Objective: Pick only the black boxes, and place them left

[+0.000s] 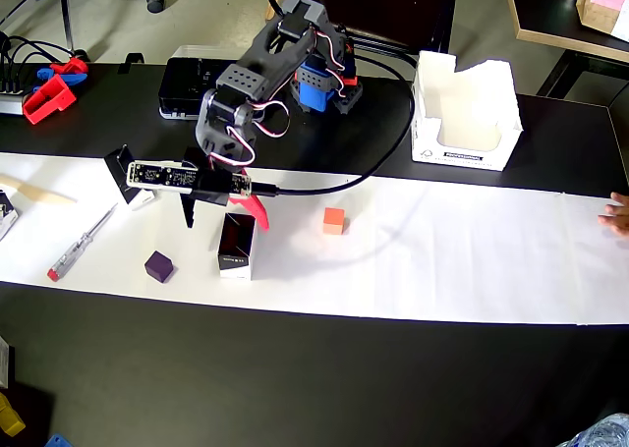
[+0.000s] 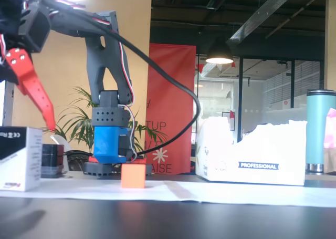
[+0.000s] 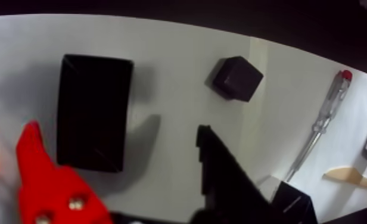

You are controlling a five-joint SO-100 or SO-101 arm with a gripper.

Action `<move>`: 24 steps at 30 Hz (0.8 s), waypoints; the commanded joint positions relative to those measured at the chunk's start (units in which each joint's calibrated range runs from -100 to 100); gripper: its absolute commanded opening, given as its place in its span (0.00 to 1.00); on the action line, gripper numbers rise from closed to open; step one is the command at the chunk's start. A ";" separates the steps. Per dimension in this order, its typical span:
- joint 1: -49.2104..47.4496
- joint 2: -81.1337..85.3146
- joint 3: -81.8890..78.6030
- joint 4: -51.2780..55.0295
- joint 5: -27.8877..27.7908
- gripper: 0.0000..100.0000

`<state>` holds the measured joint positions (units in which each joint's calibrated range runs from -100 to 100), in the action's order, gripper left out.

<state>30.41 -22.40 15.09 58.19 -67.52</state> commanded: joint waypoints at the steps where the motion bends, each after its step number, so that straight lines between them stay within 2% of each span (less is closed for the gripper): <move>1: -1.78 -0.32 6.36 -0.64 0.31 0.49; 6: -4.12 -2.85 6.36 -0.80 2.21 0.49; 10: -6.37 -6.01 6.36 -4.85 3.94 0.48; 12: -6.89 -7.59 6.27 -5.49 3.57 0.41; 16: -7.93 -8.38 5.47 -5.41 3.94 0.20; 18: -8.45 -8.46 5.30 -5.17 3.94 0.13; 21: -10.19 -8.30 5.30 -4.62 4.36 0.12; 24: -12.70 -8.22 5.39 -3.74 7.63 0.12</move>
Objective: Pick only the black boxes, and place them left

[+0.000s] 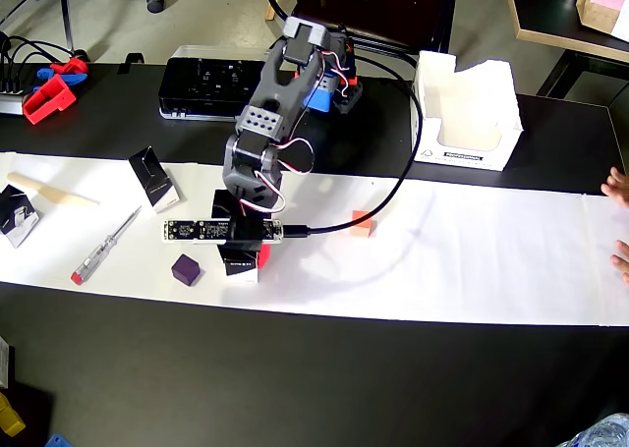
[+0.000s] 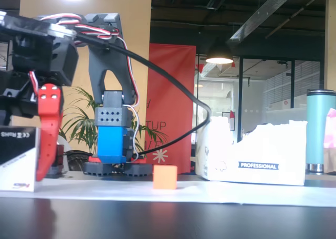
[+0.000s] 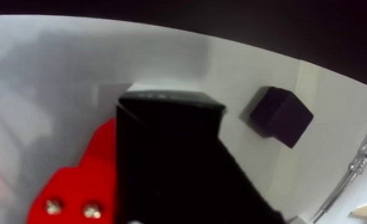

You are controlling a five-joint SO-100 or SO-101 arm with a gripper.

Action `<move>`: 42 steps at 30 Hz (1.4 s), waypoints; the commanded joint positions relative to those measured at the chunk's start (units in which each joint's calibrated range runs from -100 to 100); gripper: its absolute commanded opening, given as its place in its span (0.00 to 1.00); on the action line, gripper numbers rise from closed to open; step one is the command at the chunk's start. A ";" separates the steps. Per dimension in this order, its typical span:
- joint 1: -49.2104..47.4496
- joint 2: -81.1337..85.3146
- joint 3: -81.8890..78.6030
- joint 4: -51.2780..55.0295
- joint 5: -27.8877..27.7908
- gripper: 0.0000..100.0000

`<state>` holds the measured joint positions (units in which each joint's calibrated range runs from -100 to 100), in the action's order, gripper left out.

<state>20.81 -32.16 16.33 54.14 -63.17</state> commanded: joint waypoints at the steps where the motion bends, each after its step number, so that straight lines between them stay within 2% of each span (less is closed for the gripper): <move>1: -3.79 2.01 4.86 1.82 4.02 0.12; 7: -6.65 14.10 3.97 12.87 5.70 0.12; 20: -26.40 36.15 3.71 22.81 23.65 0.12; 25: -37.31 43.26 3.26 24.80 30.28 0.12; 29: -47.27 50.77 -3.65 25.03 33.60 0.12; 36: -67.54 63.25 -17.66 24.96 38.96 0.12; 42: -86.43 65.62 -24.31 24.96 44.07 0.12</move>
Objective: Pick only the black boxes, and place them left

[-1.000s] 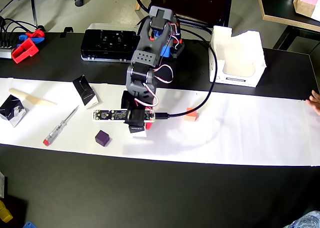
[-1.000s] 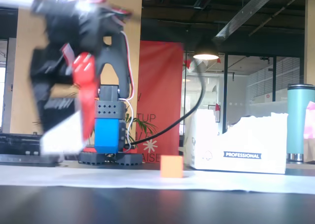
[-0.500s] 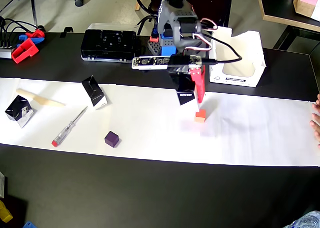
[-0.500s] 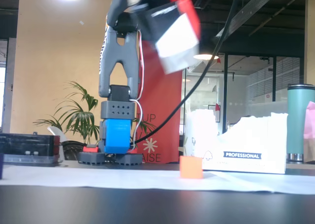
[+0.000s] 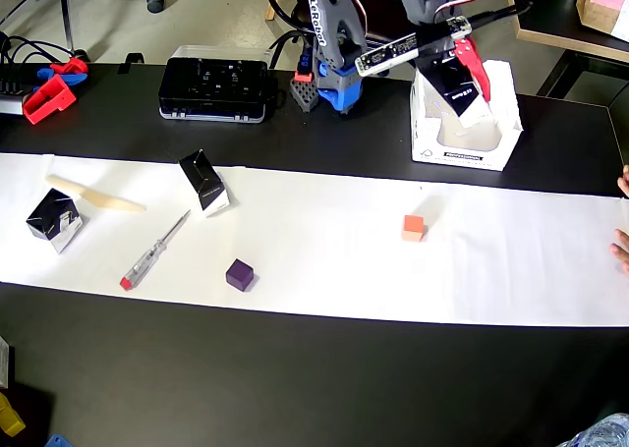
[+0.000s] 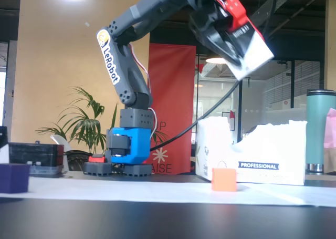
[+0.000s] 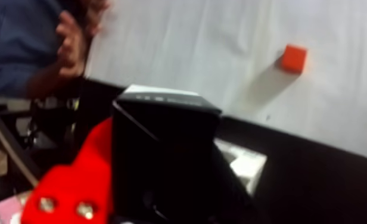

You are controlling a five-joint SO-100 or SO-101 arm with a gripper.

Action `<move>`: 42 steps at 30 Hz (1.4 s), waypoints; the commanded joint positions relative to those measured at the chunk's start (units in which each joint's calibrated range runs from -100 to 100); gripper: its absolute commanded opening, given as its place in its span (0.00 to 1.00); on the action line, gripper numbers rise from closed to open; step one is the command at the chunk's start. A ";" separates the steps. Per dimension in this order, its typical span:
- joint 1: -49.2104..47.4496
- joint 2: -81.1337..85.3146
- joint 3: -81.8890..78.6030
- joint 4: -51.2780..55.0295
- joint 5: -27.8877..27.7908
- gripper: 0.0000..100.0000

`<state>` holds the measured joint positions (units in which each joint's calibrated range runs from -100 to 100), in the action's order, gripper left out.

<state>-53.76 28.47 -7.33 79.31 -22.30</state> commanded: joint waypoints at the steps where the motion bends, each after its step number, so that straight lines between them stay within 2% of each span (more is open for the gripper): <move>1: -14.10 5.00 -1.45 -0.21 3.93 0.12; 6: -22.59 2.63 -6.15 -0.13 7.45 0.12; 13: -23.98 -10.09 -5.17 1.77 10.40 0.12; 21: -28.22 -25.98 11.85 8.05 11.93 0.12; 22: -28.66 -26.85 13.00 8.37 11.93 0.15; 25: -28.83 -26.29 13.62 8.37 11.72 0.32; 27: -28.92 -25.90 13.09 9.01 9.72 0.41; 29: -28.22 -24.55 12.56 9.56 6.82 0.44; 34: -23.11 -16.02 9.99 9.64 0.45 0.45; 39: -11.59 -3.06 8.57 10.44 -7.39 0.45; 42: -2.15 3.02 8.30 16.40 -14.02 0.47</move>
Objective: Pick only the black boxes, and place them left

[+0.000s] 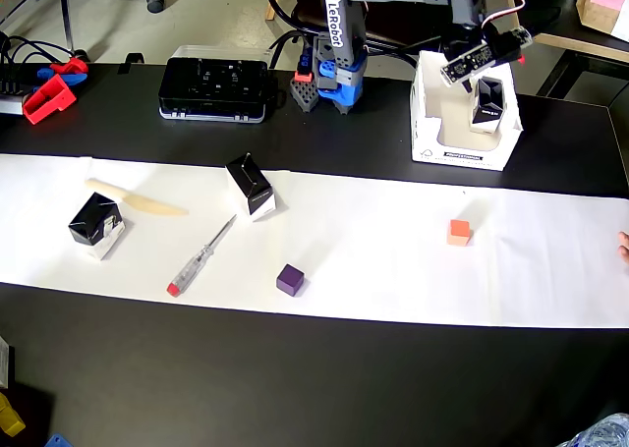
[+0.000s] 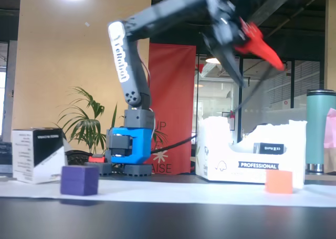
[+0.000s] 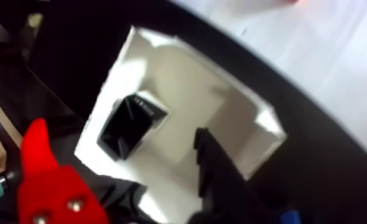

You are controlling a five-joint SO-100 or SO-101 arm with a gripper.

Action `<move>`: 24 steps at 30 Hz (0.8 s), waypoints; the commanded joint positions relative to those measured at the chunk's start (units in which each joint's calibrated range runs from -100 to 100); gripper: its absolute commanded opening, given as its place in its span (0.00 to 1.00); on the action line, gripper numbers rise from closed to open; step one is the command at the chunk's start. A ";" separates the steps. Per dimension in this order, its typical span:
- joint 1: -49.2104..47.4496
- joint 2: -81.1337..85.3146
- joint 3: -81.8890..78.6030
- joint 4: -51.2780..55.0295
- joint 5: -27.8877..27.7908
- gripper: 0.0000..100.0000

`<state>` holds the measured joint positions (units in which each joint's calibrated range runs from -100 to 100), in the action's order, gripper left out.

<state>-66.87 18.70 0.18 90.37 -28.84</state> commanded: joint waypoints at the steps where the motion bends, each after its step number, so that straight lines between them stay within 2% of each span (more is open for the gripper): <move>1: 15.11 14.21 0.71 6.61 -9.74 0.48; 10: 49.07 16.18 0.71 6.93 -27.27 0.51; 17: 65.87 16.03 0.53 5.89 -36.95 0.53; 20: 70.98 16.03 -4.52 0.73 -39.95 0.53; 24: 74.53 16.03 -13.30 -14.14 -40.37 0.53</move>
<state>4.01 32.16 -8.12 89.10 -68.16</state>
